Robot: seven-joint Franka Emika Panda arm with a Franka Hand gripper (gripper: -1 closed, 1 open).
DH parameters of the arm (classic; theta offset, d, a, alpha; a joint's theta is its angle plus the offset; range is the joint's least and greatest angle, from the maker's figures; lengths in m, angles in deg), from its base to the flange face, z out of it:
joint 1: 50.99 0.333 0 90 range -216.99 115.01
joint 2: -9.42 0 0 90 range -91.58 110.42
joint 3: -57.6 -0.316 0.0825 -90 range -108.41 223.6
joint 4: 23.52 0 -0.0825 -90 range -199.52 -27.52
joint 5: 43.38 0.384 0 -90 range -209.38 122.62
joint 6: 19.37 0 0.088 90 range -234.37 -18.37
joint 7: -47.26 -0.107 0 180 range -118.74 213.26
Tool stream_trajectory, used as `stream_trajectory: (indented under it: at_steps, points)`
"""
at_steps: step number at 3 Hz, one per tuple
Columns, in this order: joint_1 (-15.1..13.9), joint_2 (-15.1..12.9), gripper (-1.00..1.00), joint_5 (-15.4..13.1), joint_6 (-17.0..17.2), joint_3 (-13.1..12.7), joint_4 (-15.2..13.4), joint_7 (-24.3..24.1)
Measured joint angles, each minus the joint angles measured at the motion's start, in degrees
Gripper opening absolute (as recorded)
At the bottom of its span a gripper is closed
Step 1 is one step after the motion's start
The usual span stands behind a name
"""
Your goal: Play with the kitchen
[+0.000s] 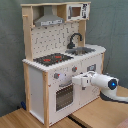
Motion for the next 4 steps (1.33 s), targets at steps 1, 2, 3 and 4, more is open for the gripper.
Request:
stream_trajectory:
  at_steps: [1, 2, 3, 4]
  points:
    - [1.5, 0.0, 1.00, 0.1, 2.5, 5.7, -0.4, -0.2]
    - [4.0, 0.1, 1.00, 0.1, 5.8, 10.3, -0.4, -0.7]
    - [6.2, 0.6, 1.00, 0.1, 10.1, 14.5, -0.2, -1.7]
    - [6.8, 1.2, 1.00, 0.1, 13.9, 19.0, 0.7, -1.9]
